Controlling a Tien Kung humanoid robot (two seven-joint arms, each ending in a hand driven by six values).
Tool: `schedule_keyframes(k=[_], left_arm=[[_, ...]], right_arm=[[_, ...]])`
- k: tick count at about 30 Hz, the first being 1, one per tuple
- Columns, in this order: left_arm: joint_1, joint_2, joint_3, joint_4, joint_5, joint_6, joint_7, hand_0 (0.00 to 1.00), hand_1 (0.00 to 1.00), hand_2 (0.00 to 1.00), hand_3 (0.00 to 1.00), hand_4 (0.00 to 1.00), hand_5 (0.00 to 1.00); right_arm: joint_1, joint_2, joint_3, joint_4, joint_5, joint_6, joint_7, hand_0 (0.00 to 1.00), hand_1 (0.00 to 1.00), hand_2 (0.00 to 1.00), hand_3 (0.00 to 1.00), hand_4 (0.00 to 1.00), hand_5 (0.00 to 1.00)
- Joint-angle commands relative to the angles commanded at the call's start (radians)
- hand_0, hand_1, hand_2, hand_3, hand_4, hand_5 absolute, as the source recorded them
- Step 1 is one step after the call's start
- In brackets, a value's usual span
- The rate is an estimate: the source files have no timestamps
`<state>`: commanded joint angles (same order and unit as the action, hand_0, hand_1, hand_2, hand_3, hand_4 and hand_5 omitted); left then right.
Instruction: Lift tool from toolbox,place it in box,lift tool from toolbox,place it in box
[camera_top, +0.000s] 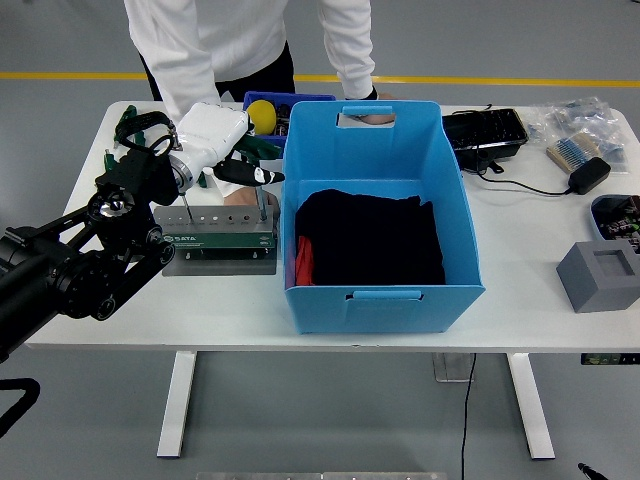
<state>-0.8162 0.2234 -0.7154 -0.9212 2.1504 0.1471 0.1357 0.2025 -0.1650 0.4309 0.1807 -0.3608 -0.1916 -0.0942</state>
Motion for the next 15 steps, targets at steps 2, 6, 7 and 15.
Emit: schedule_keyframes(k=[2, 6, 7, 15], left_arm=[[-0.002, -0.001, 0.002, 0.004, -0.005, 0.003, -0.001, 0.222, 0.095, 0.128, 0.215, 0.998, 0.797], [-0.005, -0.004, 0.006, 0.014, -0.012, 0.011, -0.004, 0.183, 0.037, 0.087, 0.174, 0.998, 0.798], [-0.006, -0.004, 0.007, 0.017, -0.014, 0.013, -0.005, 0.183, 0.037, 0.087, 0.174, 0.998, 0.798], [-0.003, -0.009, 0.018, 0.038, -0.029, 0.030, -0.012, 0.160, 0.005, 0.065, 0.148, 0.998, 0.799]], right_arm=[[0.000, 0.000, 0.001, 0.000, -0.001, 0.000, 0.000, 0.619, 0.591, 0.675, 0.574, 0.838, 0.698], [0.000, 0.000, -0.001, 0.000, 0.000, 0.000, 0.000, 0.620, 0.591, 0.675, 0.575, 0.838, 0.698], [0.000, 0.000, 0.000, 0.000, -0.001, 0.000, 0.000, 0.620, 0.591, 0.675, 0.575, 0.838, 0.698], [-0.003, 0.000, 0.005, 0.001, -0.008, 0.000, -0.002, 0.619, 0.591, 0.675, 0.575, 0.838, 0.698]])
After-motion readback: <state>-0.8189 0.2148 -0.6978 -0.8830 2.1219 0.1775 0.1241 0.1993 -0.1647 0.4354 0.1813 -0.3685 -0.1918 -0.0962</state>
